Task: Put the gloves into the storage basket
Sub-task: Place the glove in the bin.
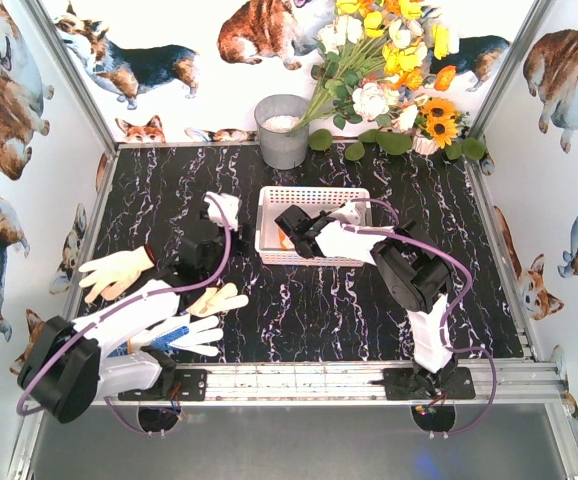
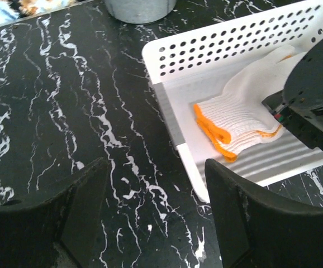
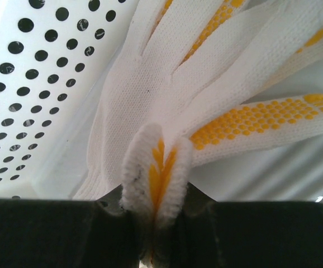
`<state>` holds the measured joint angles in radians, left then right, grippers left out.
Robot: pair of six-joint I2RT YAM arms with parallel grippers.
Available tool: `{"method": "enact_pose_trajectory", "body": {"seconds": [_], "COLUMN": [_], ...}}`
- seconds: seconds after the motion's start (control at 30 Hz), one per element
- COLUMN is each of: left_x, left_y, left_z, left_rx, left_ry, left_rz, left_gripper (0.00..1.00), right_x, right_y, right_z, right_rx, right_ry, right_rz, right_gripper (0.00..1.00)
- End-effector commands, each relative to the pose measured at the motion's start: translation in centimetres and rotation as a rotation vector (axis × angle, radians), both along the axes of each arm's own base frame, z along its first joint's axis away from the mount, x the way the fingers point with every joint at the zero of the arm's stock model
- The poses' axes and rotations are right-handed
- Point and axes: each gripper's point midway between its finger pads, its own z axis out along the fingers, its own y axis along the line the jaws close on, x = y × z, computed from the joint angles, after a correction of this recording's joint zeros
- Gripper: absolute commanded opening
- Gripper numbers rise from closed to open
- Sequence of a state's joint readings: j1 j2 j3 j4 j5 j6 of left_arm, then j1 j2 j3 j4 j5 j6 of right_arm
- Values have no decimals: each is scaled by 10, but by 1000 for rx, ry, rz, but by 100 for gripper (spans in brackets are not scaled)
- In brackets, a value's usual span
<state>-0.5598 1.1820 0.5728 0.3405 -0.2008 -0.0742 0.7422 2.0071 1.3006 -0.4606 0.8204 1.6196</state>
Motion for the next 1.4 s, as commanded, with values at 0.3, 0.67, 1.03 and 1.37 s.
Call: {"method": "enact_pose_trajectory", "body": {"seconds": [0.3,0.67,1.03,1.37], "left_x": [-13,-17,-20,-32], "left_y": [28,30,33,33], "left_z": [0,0,8,30], "left_rx": [-63,-64,-73,-115], "left_ry": [28,35,14,24], "left_rz": [91,91,98,81], "left_gripper": [65,65,66,67], "right_x": [40,32,3,-28], "right_y": [4,6,-5,-8], "right_z": [16,19,35,43], "right_rx": [73,88,73,17], "right_ry": [-95,-59,11,135], "right_rz": [-107,-76,-9,202], "right_gripper": [0,38,68,75]}}
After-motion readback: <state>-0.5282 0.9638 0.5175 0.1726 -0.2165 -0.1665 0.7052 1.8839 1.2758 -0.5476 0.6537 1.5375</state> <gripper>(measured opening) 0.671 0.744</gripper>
